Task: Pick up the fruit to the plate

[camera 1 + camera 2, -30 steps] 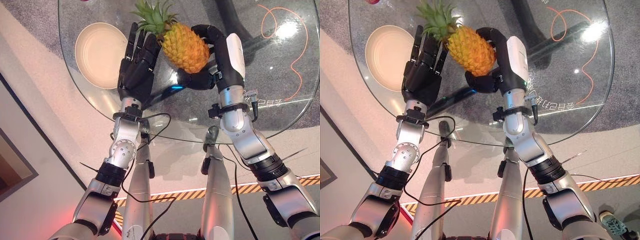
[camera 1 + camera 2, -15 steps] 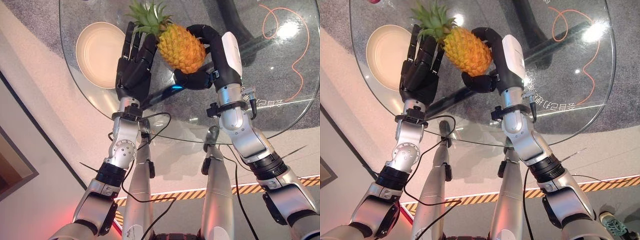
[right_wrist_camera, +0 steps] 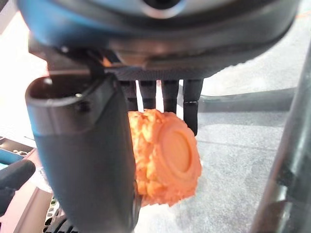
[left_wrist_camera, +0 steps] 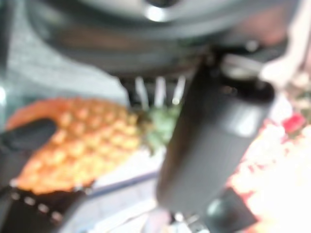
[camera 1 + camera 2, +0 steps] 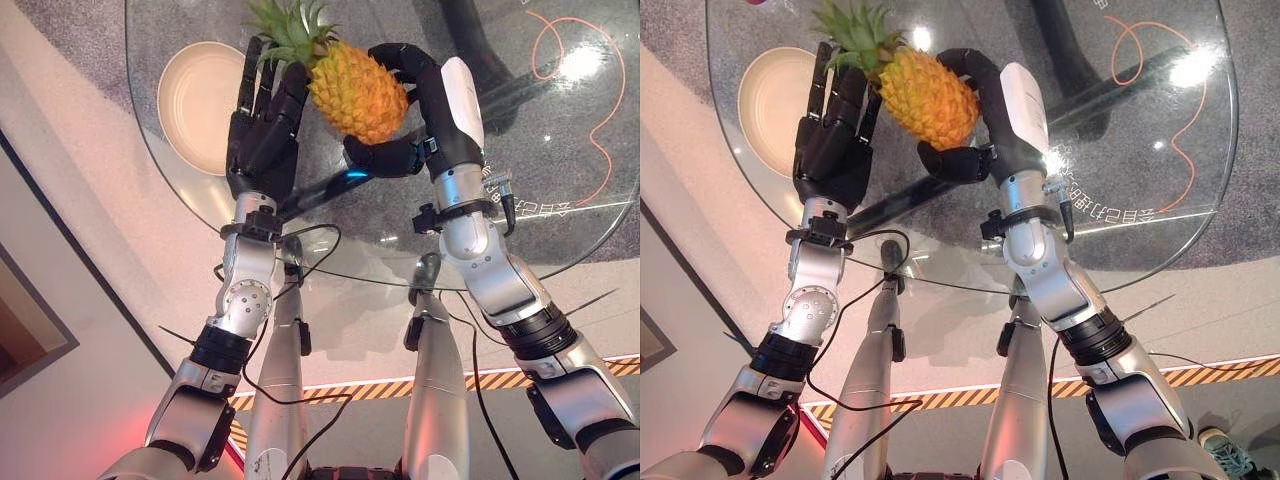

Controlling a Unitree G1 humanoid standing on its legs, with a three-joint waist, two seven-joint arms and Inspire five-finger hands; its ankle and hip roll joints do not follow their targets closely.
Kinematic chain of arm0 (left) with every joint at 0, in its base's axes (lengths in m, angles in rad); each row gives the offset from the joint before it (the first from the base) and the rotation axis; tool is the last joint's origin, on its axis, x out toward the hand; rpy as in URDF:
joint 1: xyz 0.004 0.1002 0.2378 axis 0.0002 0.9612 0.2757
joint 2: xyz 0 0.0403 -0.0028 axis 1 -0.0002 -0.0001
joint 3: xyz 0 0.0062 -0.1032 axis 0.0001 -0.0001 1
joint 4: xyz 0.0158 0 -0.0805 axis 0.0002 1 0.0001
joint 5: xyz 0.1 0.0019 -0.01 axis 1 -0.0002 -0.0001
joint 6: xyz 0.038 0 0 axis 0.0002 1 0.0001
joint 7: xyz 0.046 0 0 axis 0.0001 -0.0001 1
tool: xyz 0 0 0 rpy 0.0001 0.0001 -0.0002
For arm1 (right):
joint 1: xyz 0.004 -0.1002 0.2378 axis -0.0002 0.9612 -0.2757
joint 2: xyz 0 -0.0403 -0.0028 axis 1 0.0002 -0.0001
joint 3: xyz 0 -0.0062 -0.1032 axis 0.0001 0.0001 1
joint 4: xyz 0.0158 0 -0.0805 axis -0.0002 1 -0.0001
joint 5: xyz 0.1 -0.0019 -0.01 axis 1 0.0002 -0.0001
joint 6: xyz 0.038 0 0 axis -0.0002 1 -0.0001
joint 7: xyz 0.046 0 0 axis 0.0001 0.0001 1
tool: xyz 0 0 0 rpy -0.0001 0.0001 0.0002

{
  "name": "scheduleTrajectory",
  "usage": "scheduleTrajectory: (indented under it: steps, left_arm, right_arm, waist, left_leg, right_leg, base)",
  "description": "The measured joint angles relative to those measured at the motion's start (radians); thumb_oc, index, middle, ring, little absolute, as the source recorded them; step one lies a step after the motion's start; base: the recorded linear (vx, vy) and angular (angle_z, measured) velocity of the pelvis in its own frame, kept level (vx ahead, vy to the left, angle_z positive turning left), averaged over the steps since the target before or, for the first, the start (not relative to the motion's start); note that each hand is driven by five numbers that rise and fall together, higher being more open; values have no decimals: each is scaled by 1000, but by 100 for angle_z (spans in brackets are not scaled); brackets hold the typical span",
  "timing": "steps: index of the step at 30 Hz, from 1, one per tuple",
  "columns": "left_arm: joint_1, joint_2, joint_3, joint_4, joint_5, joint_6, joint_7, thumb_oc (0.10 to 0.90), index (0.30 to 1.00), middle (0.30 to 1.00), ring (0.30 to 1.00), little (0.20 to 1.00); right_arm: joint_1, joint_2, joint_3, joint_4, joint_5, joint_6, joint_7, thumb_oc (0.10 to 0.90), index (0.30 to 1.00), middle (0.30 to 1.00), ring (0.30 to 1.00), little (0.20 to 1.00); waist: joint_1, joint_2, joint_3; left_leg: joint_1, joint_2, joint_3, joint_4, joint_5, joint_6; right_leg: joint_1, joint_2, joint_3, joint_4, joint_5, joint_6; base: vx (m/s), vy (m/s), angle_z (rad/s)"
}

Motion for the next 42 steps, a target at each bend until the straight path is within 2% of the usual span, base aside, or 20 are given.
scheduleTrajectory:
  steps: [26,42]
  left_arm:
    - [-1,-42,6,-45,0,-71,144,800,900,900,900,900]
    - [-1,-51,32,-48,0,-70,153,800,900,900,900,900]
  right_arm:
    - [-9,1,36,-21,-21,-12,12,100,300,300,300,200]
    - [-19,-6,42,-30,-40,-62,45,100,300,300,300,200]
  waist:
    - [0,0,0]
    - [1,0,0]
  left_leg:
    - [-1,0,0,0,0,0]
    - [-3,-1,-2,0,0,0]
  right_leg:
    - [-1,0,0,-1,0,0]
    - [-1,0,-1,-1,-1,1]
  base:
    - [0,0,0]
    - [0,0,0]
